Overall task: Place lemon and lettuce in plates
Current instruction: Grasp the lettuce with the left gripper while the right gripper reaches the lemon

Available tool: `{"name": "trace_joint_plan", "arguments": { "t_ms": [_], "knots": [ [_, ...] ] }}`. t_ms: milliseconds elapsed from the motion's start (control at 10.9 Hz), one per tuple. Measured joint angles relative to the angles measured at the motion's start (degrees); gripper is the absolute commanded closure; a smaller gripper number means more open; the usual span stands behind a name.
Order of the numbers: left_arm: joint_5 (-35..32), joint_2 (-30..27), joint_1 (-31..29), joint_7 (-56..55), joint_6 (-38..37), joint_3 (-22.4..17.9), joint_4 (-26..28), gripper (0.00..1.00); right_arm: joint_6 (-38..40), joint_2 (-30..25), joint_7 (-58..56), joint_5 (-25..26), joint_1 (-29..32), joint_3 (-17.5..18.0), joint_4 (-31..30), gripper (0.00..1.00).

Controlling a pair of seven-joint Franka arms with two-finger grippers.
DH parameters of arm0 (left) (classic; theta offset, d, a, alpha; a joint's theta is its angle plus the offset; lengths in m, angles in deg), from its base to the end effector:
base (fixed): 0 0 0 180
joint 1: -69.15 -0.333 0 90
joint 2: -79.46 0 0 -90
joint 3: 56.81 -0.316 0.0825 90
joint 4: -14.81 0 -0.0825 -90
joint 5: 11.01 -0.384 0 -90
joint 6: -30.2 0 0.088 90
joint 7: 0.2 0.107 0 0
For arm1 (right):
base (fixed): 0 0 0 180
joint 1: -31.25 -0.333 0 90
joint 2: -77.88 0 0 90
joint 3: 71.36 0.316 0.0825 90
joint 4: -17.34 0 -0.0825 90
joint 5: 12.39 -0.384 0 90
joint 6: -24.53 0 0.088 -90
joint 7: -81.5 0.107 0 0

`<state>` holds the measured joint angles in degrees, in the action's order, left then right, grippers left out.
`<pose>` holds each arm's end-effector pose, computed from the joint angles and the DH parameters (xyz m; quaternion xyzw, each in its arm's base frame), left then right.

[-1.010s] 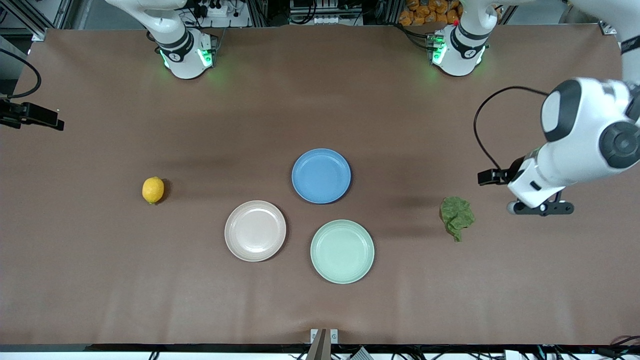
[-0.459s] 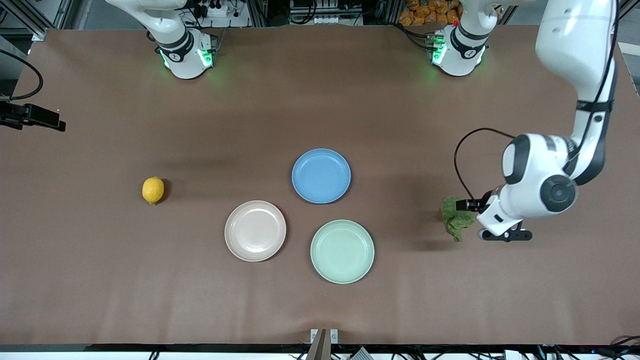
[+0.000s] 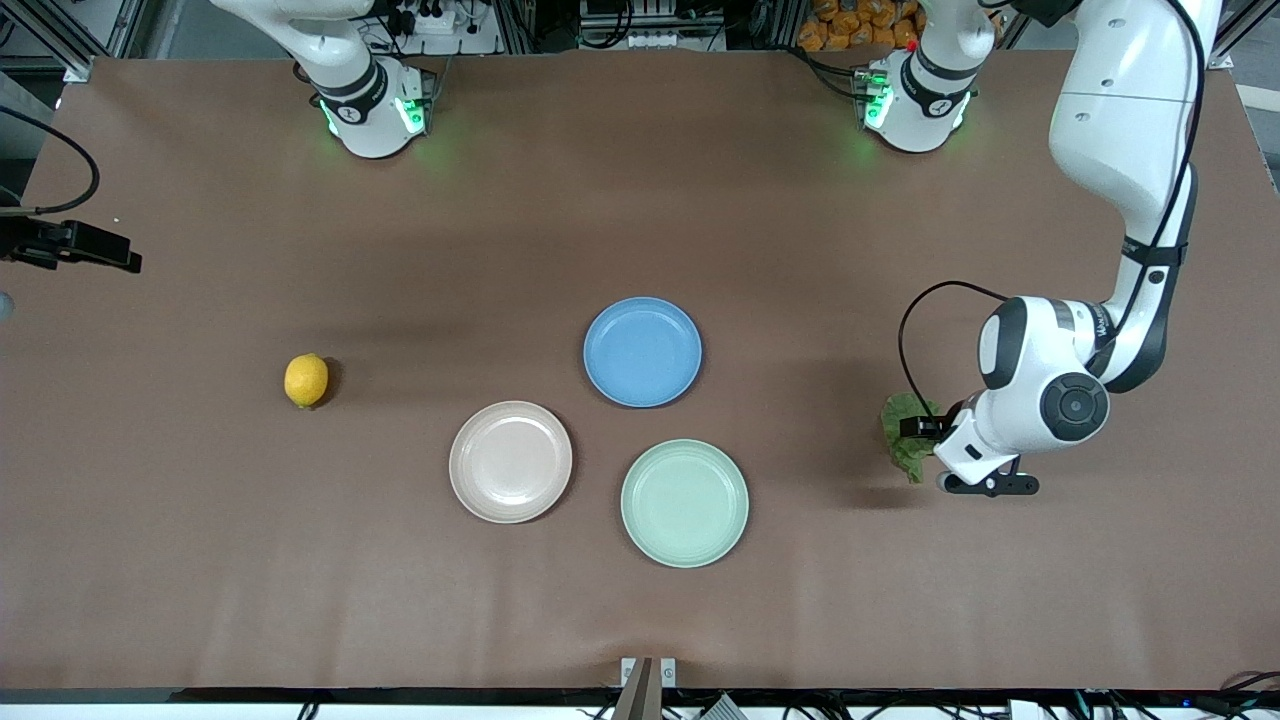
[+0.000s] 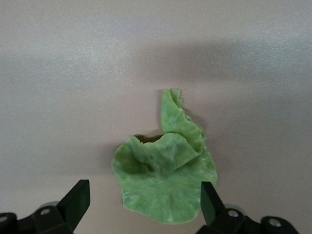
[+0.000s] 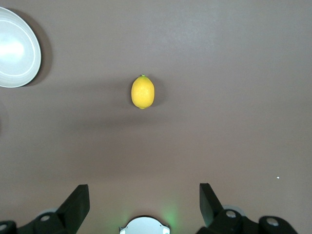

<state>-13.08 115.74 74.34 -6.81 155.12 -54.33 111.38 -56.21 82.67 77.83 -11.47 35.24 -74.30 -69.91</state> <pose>0.6582 -0.0846 0.2205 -0.9975 0.0173 0.0681 0.0095 0.5564 -0.0684 0.5877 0.9947 -0.0289 -0.0989 0.0010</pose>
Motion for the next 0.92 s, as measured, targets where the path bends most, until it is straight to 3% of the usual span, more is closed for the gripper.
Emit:
{"name": "trace_joint_plan", "arguments": {
  "t_ms": [459,734,918],
  "knots": [
    [0.00,2.18,0.16,-3.40,2.79,0.11,-0.08,0.02,-6.27,-0.01,0.00,-0.07,0.00,0.11,-5.42,0.00],
    [-0.01,3.37,0.34,-4.58,4.32,0.15,-0.13,0.20,-15.42,0.22,0.00,-1.23,-0.11,0.39,-11.47,0.00],
    [-0.01,4.24,0.37,-4.61,5.38,0.16,-0.18,0.42,-22.98,0.68,0.01,-1.53,-0.36,0.60,-17.93,0.00]
  ]
}}
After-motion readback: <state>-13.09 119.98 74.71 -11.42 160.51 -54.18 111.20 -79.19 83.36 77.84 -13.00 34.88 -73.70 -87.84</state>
